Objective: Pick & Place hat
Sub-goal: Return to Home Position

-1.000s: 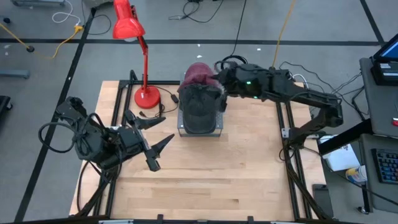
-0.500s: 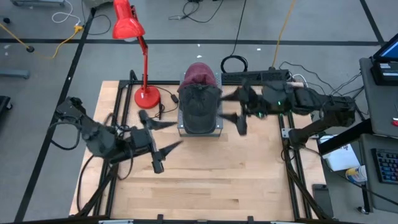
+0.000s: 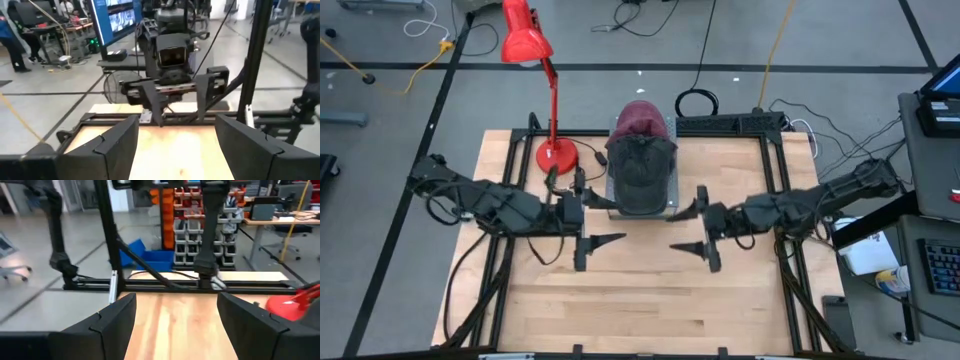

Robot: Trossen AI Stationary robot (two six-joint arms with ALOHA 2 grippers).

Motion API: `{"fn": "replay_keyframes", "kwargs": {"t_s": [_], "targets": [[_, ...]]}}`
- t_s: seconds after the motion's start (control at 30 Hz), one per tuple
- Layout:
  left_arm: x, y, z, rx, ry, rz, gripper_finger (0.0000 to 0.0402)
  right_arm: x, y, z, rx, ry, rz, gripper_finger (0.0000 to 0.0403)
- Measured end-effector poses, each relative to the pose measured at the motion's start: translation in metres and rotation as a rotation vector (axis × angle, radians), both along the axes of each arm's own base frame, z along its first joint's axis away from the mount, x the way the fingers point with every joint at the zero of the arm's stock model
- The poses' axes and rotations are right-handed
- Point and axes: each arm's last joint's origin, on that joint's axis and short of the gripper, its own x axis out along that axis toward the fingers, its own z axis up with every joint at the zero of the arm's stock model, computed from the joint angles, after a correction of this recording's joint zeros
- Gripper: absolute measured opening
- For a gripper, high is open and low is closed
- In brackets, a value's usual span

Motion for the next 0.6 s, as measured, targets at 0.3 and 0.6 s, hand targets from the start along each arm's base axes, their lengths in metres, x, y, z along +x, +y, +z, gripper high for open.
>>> {"fn": "replay_keyframes", "kwargs": {"t_s": [0.3,0.6], "targets": [[-0.025,0.007,-0.052,-0.033,-0.121,-0.022,0.0269,-0.034,0.006,-0.07,0.096,-0.096,-0.017,0.0271],[-0.057,0.021,-0.121,-0.112,-0.242,-0.029,0.0269,-0.07,-0.001,-0.117,0.15,-0.202,0.025,0.0274]]}}
